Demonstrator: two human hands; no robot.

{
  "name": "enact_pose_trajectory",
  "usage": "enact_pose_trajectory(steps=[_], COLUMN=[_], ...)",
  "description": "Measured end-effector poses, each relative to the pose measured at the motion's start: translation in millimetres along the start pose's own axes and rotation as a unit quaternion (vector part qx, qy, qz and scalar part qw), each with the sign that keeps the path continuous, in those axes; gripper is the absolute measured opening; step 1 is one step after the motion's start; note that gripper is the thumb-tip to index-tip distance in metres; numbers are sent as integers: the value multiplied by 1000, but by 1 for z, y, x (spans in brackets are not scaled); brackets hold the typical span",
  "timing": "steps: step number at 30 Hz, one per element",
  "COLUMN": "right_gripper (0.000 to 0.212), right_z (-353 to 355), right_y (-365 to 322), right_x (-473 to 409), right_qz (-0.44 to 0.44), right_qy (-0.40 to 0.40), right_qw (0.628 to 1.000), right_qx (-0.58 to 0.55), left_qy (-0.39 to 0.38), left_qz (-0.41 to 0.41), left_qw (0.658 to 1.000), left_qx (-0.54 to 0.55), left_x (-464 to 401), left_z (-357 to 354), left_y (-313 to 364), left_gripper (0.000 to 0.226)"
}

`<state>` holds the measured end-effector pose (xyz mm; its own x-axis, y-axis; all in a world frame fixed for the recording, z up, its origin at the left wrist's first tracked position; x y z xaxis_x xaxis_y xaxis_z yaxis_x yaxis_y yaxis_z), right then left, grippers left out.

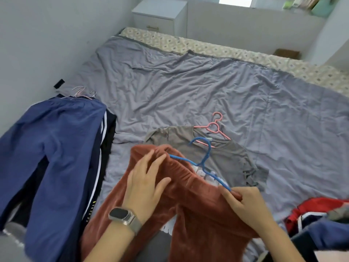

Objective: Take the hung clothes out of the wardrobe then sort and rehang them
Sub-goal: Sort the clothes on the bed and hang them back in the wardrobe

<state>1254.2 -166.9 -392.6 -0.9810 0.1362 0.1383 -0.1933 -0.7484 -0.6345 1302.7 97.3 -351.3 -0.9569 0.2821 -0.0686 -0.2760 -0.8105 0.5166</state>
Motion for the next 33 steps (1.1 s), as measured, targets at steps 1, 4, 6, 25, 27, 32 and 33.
enact_pose_trajectory(steps=[1, 4, 6, 25, 27, 32, 33], right_gripper=[60, 64, 72, 22, 23, 39, 42], right_z=[8, 37, 55, 13, 2, -23, -26], right_y=[-11, -46, -67, -371, -403, -455, -461], right_x=[11, 46, 74, 382, 399, 413, 412], right_qz=[21, 67, 63, 96, 115, 125, 131], right_qy=[-21, -40, -32, 20, 11, 7, 9], right_qw=[1000, 997, 997, 995, 993, 992, 991], right_qx=[0, -3, 5, 25, 14, -22, -24], left_qy=[-5, -66, -83, 73, 84, 119, 123], left_qz=[-16, -55, -79, 113, 117, 128, 129], left_qw=[999, 994, 993, 982, 979, 977, 977], left_qx=[-35, -64, -31, 135, 147, 125, 118], left_x=[0, 13, 35, 428, 453, 483, 483], left_z=[11, 34, 54, 376, 404, 462, 471], left_y=[8, 26, 37, -66, -83, -108, -113], left_gripper=[54, 41, 45, 26, 31, 8, 15])
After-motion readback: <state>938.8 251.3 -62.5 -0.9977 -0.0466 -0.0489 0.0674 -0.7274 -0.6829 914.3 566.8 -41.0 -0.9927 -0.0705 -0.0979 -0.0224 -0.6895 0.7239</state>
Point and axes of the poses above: each hand's wrist, its own x-axis away from the middle knuckle, its own z-axis out of the back of the hand, y = z × x, the point moved 8 cm from there along -x, towards the middle knuckle, and after that the axes turned 7 degrees about -z, right-handed, at the moved point
